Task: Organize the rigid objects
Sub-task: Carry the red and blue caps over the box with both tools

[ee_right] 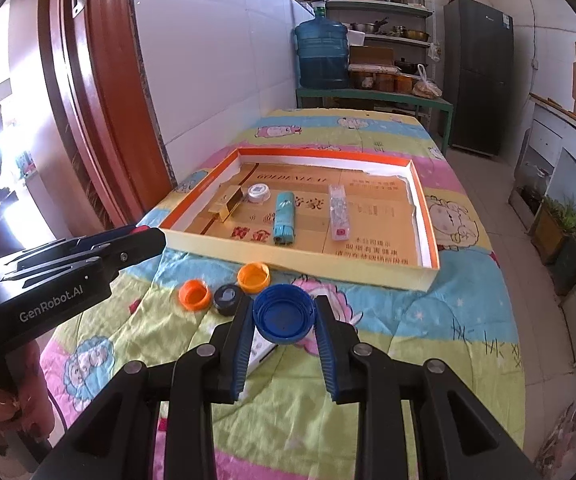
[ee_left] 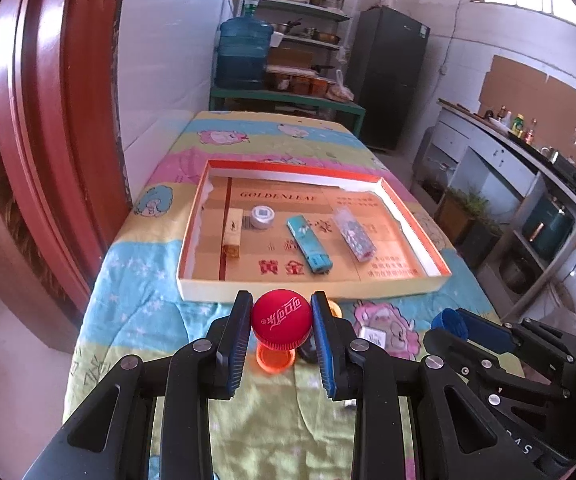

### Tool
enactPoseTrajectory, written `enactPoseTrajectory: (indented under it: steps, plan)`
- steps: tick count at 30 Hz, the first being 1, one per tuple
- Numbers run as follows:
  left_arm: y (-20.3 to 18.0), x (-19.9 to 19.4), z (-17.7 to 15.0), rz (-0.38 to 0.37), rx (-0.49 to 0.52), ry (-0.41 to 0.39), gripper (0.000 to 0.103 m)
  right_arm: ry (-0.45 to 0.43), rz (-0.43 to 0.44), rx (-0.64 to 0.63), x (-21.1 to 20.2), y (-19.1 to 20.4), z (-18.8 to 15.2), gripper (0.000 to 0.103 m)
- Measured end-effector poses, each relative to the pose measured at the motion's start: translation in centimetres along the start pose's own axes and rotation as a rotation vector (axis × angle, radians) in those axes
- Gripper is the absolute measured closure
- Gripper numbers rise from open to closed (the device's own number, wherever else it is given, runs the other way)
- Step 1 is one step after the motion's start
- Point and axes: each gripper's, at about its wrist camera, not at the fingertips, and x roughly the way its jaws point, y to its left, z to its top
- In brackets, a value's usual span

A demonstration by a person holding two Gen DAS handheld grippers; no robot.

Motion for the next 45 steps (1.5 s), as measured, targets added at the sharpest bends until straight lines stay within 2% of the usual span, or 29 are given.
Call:
enactPoseTrajectory:
  steps: [23,45]
  plan:
    - [-0.3,6.2,5.2,0.015,-0.023,0.042,0.072,0.004,-0.007,0.073,4.3,-5.2,4.8,0.073]
    - [0.2,13.1,6.5,0.057,-0.010,0.123,0.072,0.039,-0.060,0.090,10.8,-9.2,7.4,0.073]
